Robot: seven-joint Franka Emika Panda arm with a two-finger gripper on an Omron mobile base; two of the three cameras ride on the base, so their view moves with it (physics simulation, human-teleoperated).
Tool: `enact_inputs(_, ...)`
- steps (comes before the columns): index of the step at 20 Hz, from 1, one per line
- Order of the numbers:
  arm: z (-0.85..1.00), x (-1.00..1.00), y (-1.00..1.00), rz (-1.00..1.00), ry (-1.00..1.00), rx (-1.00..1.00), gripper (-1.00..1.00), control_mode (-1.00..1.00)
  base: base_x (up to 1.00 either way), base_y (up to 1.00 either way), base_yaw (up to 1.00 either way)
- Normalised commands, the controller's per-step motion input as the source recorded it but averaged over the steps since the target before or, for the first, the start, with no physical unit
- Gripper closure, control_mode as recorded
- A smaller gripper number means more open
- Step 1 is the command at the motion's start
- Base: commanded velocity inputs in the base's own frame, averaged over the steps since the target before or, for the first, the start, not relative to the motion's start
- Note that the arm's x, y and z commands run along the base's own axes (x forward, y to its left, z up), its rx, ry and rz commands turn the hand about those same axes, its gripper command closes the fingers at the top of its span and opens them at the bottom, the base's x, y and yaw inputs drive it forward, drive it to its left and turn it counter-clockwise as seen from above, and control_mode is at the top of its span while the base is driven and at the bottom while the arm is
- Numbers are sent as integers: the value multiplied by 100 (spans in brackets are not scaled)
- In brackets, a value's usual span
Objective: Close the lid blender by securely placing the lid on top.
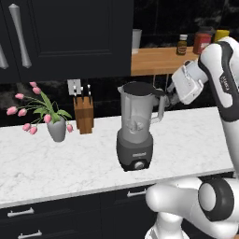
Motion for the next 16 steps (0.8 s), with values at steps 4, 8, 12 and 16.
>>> enact_inputs(4,5,-89,-34,0,-12,0,-100,-100,0,0,0)
enact_inputs(8,3,-48,-23,0,-10,0,-100,-100,0,0,0)
enact_inputs(12,6,-47,-25,0,-7,0,-100,-100,0,0,0)
enact_inputs(16,8,-52,-39,-6,-1,0,-100,-100,0,0,0)
